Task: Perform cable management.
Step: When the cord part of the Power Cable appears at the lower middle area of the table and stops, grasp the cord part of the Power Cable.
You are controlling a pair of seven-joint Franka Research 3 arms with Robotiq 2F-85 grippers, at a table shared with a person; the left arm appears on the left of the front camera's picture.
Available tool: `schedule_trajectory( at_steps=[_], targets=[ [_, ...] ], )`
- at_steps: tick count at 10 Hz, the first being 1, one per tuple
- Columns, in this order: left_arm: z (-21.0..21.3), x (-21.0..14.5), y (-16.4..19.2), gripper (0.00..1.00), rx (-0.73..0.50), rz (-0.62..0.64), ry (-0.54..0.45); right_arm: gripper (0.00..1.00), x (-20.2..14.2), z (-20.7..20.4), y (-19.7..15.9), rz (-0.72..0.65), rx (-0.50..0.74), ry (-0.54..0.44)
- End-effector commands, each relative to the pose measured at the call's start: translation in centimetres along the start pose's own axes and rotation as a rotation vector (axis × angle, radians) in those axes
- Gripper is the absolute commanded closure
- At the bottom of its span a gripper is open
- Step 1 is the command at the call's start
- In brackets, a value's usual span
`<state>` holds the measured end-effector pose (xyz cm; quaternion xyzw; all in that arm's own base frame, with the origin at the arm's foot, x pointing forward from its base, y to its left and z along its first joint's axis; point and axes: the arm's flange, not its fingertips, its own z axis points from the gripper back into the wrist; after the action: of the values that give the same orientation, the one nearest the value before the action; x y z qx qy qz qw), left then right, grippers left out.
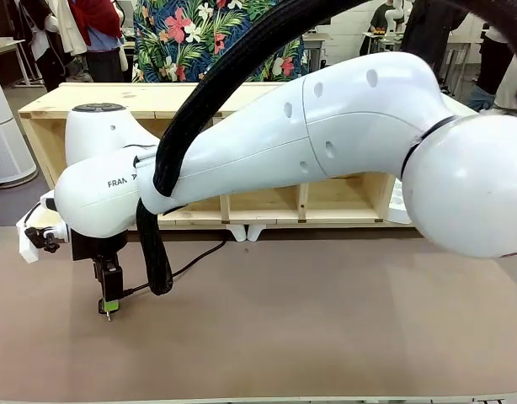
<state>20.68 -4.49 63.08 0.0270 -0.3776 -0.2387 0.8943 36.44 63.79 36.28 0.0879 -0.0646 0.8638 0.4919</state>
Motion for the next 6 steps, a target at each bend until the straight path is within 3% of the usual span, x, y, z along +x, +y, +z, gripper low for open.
schedule_trajectory(
  at_steps=[1,6],
  targets=[
    [0.1,-0.1,0.0,0.00,-0.002,0.008,-0.003,0.00,0.1,-0.6,-1.6,0.031,0.009,0.023],
    [0.1,-0.1,0.0,0.00,-0.002,0.008,-0.003,0.00,-1.1,-2.1,-3.1,-0.013,-0.022,0.107]
  ],
)
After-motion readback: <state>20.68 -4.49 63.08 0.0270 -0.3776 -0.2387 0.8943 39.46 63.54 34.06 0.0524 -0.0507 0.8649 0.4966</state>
